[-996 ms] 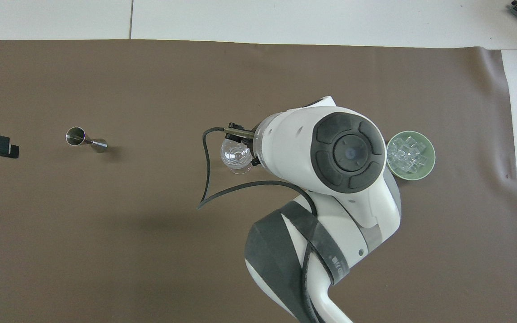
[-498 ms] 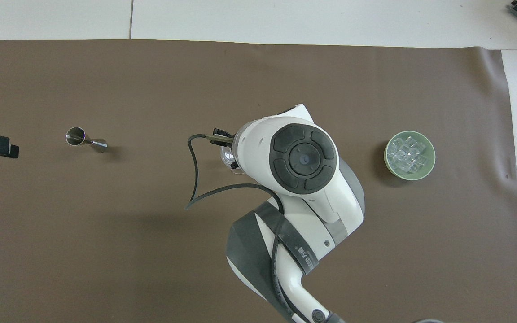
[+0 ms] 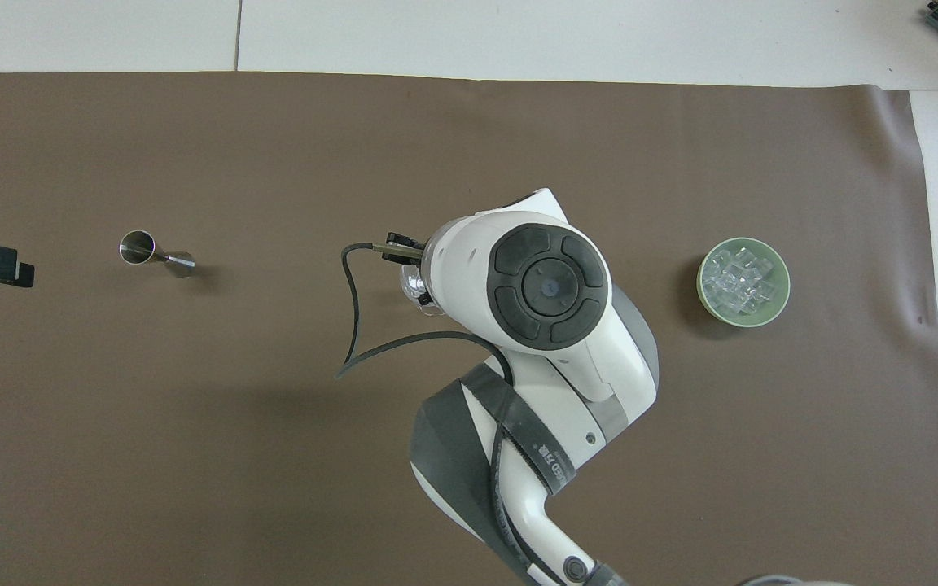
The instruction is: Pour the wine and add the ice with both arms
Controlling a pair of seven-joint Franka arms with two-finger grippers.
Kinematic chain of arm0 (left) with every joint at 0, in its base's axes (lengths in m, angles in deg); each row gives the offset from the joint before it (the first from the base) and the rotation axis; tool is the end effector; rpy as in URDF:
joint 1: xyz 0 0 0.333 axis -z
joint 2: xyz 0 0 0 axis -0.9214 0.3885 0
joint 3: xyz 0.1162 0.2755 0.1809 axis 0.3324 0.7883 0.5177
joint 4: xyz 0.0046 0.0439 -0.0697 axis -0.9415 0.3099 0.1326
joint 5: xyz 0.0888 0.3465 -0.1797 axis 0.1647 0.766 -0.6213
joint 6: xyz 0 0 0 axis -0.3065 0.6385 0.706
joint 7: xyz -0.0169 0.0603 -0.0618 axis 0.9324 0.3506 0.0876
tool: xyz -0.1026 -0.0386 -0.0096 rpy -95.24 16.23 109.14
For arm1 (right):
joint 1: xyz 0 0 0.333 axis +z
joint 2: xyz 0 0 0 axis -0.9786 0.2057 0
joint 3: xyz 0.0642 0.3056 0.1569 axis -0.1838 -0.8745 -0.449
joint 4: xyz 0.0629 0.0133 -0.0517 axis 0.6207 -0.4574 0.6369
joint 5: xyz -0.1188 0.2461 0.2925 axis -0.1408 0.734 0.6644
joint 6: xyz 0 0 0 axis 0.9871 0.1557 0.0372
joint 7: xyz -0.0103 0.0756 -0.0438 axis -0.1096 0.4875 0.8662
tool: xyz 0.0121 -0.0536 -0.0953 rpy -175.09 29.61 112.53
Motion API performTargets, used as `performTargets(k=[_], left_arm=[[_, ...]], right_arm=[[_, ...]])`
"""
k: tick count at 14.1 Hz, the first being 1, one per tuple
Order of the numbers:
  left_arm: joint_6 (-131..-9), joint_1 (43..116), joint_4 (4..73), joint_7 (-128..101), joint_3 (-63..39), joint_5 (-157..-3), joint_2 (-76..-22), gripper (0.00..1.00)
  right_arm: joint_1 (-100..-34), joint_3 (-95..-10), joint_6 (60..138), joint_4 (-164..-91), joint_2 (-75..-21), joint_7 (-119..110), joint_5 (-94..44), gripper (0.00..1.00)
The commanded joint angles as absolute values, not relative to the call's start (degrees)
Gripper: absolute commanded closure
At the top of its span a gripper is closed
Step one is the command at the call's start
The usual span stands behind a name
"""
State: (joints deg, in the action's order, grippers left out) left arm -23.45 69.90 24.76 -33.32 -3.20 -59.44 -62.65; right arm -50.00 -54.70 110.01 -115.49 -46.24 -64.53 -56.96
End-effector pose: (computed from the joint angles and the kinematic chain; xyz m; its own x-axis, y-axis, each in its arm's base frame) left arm 0.5413 0.0208 0.6524 0.9994 -0.0283 0.0182 -0.0299 -0.9954 0.0907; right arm 0.5637 0.4121 0.5241 0.9424 -0.2733 0.1927 -0.2133 -0.9350 -0.2832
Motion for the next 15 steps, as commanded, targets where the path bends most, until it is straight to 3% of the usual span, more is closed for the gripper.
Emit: performTargets(k=[1,6,7,8,9,11,15], left_arm=[[-24.56,70.21,26.72,-33.59,-2.94,-58.33,-64.27,0.00],[-24.56,70.21,26.72,-33.59,-2.94,-58.33,-64.27,0.00],[-24.56,70.21,26.72,-33.59,-2.94,-58.33,-64.27,0.00],[-24.56,70.21,26.72,-33.59,-2.94,-58.33,-64.18,0.00],[-24.56,70.21,26.72,-33.59,-2.94,-58.33,-64.18,0.00],[-24.56,70.21,26.72,-33.59,-2.94,-58.33,-64.27,0.00],[-24.56,70.21,26.72,-33.59,-2.94,-58.33,-64.18,0.00]], right_arm=[[-49.83,-54.69,110.78,-115.74,-45.66,-66.37,-58.23,1.00],[-49.92,-54.77,110.52,-116.71,-45.75,-66.28,-58.23,0.98],[-49.92,-54.77,110.60,-116.71,-45.75,-66.28,-58.14,0.94],[-50.01,-54.69,110.69,-116.71,-45.75,-66.28,-58.05,0.84],[-50.01,-54.77,110.60,-116.71,-45.75,-66.28,-58.05,0.67],[-50.01,-54.77,110.52,-116.54,-45.75,-66.28,-57.96,0.53],[-49.74,-54.69,109.29,-115.31,-45.83,-66.89,-57.35,0.52]])
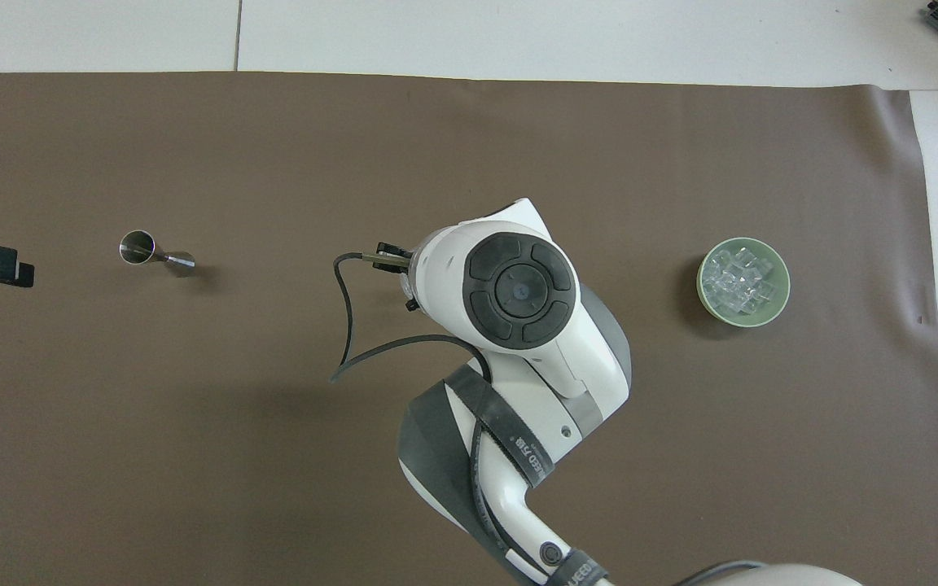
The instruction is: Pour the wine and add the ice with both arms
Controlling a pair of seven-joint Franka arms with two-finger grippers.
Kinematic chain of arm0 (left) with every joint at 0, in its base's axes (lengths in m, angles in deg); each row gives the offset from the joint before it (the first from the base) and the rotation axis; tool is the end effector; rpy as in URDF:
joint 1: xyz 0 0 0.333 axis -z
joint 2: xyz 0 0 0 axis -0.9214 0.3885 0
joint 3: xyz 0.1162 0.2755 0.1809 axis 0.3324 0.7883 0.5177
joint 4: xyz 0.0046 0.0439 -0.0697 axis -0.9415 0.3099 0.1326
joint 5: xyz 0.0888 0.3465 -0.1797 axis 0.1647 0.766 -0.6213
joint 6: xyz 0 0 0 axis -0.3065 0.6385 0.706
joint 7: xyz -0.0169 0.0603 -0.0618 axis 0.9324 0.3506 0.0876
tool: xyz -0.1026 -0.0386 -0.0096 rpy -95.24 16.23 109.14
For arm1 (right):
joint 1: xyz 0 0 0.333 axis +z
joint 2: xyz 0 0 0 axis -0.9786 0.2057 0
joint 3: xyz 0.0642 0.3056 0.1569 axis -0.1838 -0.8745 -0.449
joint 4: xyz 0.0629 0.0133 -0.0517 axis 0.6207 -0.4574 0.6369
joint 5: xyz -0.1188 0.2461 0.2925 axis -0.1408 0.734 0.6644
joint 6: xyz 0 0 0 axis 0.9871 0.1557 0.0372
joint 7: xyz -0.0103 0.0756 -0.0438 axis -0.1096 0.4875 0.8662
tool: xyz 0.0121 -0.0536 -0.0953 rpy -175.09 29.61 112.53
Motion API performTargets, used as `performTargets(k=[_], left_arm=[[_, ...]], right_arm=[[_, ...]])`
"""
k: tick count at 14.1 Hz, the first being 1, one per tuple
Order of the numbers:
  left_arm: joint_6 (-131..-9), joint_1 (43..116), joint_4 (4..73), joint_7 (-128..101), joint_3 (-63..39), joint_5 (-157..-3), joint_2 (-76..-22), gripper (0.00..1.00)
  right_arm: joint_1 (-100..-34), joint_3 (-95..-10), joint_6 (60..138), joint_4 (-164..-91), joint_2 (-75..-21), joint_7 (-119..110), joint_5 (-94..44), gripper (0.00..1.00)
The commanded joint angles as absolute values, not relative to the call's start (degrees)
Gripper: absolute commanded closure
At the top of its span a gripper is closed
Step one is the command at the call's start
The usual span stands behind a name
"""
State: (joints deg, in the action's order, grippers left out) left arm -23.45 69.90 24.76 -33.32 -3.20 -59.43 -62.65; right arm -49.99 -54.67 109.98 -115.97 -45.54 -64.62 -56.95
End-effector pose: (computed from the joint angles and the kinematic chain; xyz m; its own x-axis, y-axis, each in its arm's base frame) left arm 0.5413 0.0208 0.6524 0.9994 -0.0283 0.0182 -0.0299 -0.9954 0.0905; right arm 0.5649 0.4126 0.5112 0.9454 -0.2727 0.1784 -0.2197 -0.9377 -0.2692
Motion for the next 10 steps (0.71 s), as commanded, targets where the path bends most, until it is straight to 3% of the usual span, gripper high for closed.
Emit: performTargets(k=[1,3,4,6,7,10], left_arm=[[-24.56,70.21,26.72,-33.59,-2.94,-58.33,-64.27,0.00],[-24.56,70.21,26.72,-33.59,-2.94,-58.33,-64.27,0.00],[-24.56,70.21,26.72,-33.59,-2.94,-58.33,-64.18,0.00],[-24.56,70.21,26.72,-33.59,-2.94,-58.33,-64.18,0.00],[-24.56,70.21,26.72,-33.59,-2.94,-58.33,-64.18,0.00],[-24.56,70.21,26.72,-33.59,-2.94,-58.33,-64.27,0.00]], right_arm=[[-49.66,-54.69,108.33,-113.83,-45.75,-67.94,-57.61,0.52],[-49.39,-54.69,104.91,-112.15,-45.92,-68.74,-57.96,0.50],[-49.31,-54.69,104.11,-111.62,-46.01,-68.83,-58.14,0.44],[-49.57,-54.42,104.10,-111.53,-46.10,-68.65,-58.57,0.11],[-50.00,-54.42,104.10,-111.70,-46.10,-68.48,-59.80,0.00],[-52.37,-54.07,104.10,-111.70,-46.36,-67.86,-64.19,0.00]])
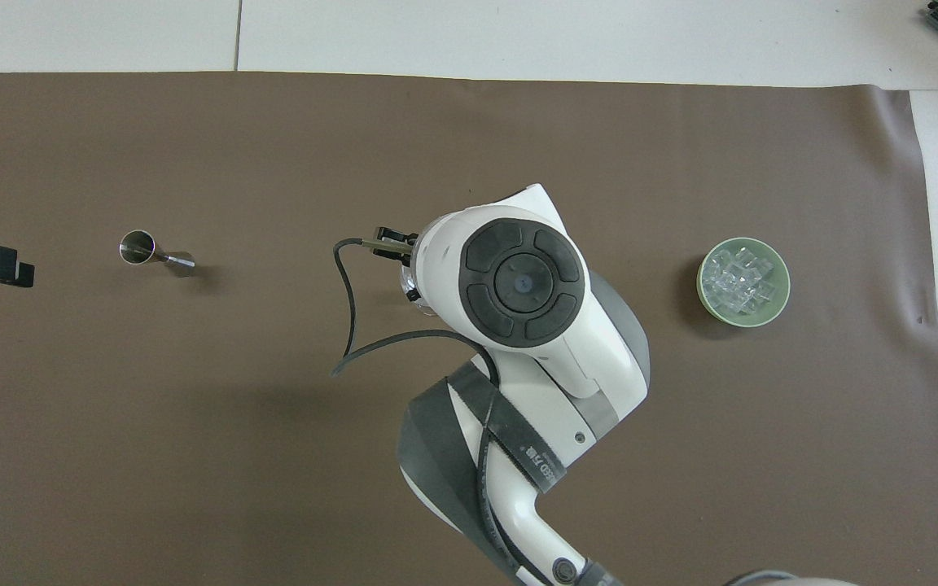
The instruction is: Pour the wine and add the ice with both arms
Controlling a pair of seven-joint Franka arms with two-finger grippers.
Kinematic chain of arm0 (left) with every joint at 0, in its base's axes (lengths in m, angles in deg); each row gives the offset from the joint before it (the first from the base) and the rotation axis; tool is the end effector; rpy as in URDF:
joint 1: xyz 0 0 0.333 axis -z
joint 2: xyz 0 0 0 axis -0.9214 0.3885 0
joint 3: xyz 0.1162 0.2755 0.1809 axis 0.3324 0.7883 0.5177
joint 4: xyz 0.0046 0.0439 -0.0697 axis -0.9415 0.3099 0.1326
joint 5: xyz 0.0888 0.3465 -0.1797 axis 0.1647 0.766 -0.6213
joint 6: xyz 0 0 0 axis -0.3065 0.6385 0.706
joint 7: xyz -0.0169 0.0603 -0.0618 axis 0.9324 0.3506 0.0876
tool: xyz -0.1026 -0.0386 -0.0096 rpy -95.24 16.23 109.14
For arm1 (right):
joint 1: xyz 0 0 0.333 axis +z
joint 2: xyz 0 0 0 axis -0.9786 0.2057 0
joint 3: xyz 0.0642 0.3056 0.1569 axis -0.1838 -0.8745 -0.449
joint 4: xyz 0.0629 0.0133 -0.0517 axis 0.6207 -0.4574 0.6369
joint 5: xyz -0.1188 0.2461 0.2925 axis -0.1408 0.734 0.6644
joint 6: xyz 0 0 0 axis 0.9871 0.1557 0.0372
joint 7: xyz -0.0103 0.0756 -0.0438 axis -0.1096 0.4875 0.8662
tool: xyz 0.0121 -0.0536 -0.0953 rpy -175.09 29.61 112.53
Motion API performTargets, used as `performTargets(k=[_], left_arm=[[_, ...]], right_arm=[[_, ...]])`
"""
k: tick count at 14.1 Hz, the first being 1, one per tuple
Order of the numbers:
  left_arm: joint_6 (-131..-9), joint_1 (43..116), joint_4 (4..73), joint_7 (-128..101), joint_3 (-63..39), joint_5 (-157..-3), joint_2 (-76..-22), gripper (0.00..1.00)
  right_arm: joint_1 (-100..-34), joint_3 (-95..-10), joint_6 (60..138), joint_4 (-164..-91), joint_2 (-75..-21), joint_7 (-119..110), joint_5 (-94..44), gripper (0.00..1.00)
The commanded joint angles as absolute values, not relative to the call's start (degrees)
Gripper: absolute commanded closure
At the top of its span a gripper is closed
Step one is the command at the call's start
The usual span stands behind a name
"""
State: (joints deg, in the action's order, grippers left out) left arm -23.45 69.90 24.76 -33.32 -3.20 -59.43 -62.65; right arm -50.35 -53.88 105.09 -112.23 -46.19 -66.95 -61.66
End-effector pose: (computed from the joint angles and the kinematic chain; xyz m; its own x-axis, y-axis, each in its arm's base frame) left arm 0.5413 0.0208 0.6524 0.9994 -0.0283 0.0182 -0.0299 -0.9954 0.0905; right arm 0.5742 0.3979 0.5424 0.9272 -0.2951 0.2308 -0.2463 -0.9443 -0.2181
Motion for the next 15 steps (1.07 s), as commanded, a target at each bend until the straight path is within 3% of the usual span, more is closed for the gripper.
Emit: performTargets(k=[1,8,15], left_arm=[[-24.56,70.21,26.72,-33.59,-2.94,-58.33,-64.27,0.00],[-24.56,70.21,26.72,-33.59,-2.94,-58.33,-64.18,0.00],[-24.56,70.21,26.72,-33.59,-2.94,-58.33,-64.18,0.00]], right_arm=[[-53.42,-54.07,104.19,-111.70,-46.36,-67.42,-65.42,0.00],[-60.46,-54.16,101.56,-111.97,-49.69,-63.12,-66.22,0.00],[-64.95,-52.50,90.93,-112.93,-56.19,-55.56,-65.08,0.00]])
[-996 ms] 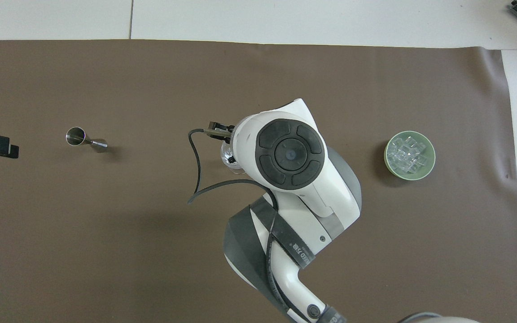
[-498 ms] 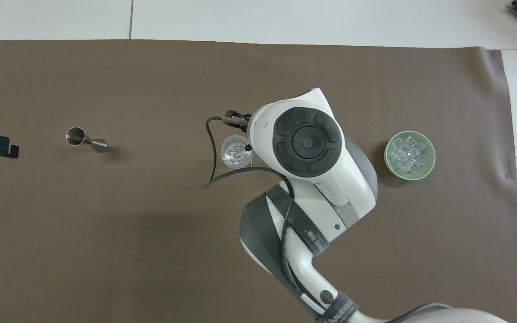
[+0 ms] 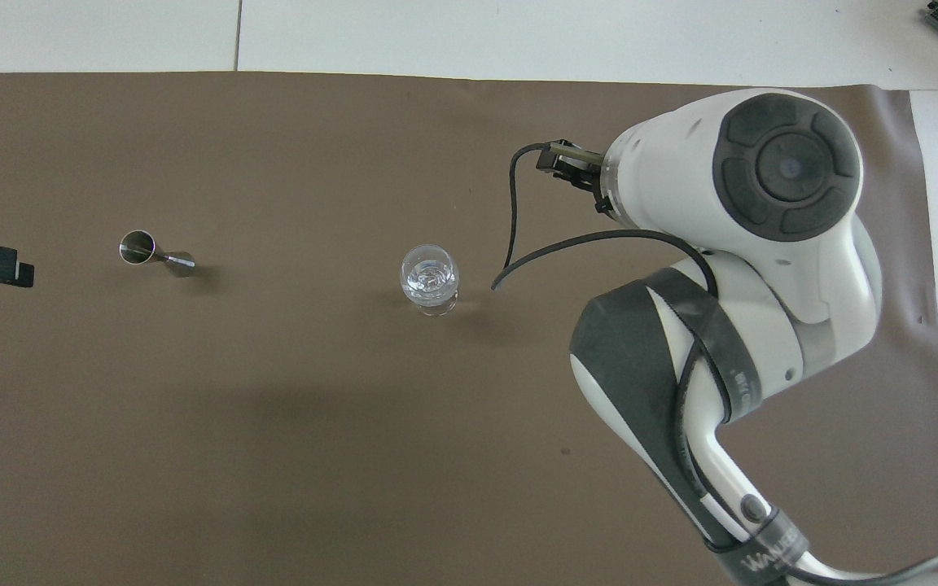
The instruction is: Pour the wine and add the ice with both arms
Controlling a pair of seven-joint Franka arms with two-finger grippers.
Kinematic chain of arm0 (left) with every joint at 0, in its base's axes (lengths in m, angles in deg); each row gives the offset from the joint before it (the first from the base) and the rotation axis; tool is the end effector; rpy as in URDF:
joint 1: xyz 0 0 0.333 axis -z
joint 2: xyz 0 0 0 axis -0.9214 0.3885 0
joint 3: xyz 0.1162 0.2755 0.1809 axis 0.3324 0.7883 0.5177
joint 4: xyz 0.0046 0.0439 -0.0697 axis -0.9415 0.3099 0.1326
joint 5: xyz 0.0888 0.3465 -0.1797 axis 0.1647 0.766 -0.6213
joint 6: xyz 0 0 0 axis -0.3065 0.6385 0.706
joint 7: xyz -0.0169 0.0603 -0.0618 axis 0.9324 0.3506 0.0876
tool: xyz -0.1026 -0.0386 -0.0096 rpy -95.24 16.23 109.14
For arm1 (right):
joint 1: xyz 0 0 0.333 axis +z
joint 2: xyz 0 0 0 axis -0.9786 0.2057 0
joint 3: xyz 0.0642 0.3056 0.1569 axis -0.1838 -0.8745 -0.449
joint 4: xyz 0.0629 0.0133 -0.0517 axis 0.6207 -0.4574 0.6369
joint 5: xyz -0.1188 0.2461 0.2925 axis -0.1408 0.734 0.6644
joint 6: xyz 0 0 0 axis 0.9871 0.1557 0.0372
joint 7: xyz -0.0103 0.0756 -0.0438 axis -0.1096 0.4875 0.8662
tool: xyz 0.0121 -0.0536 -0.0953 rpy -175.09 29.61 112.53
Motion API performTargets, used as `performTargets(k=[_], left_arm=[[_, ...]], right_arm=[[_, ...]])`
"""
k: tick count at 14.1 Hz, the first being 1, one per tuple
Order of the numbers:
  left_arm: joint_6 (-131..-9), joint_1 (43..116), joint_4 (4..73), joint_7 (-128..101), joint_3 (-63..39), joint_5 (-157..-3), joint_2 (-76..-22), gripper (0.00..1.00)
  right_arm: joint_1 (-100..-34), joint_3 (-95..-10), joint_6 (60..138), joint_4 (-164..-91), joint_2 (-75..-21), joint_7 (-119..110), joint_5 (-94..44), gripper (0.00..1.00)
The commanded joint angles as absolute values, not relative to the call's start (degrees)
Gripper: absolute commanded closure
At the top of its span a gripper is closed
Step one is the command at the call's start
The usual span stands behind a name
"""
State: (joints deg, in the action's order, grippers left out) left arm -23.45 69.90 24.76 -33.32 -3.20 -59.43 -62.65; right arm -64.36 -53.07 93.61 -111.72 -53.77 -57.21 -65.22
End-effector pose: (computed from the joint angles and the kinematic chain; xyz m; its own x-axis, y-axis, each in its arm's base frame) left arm 0.5413 0.0208 0.6524 0.9994 -0.0283 0.0182 -0.0299 -0.9954 0.0905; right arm 0.6131 0.2198 0.6129 0.8937 -0.3504 0.2800 -0.3444 -0.9360 -0.0720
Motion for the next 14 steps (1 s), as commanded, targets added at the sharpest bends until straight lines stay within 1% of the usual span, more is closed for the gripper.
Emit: performTargets(k=[1,8,11,14], left_arm=[[-24.56,70.21,26.72,-33.59,-2.94,-58.33,-64.27,0.00],[-24.56,70.21,26.72,-33.59,-2.94,-58.33,-64.18,0.00],[-25.44,70.74,26.37,-33.15,-2.94,-58.33,-64.09,0.00],[-24.04,70.92,24.45,-33.85,-3.11,-57.81,-63.39,0.00]], right_arm=[[-64.86,-51.44,89.26,-113.54,-57.07,-54.42,-64.99,0.00],[-64.95,-42.31,83.98,-117.76,-62.18,-41.77,-57.45,0.00],[-64.95,-37.56,82.48,-118.82,-62.88,-34.31,-55.77,0.00],[-66.69,-36.40,80.55,-120.31,-63.76,-30.61,-55.59,0.00]])
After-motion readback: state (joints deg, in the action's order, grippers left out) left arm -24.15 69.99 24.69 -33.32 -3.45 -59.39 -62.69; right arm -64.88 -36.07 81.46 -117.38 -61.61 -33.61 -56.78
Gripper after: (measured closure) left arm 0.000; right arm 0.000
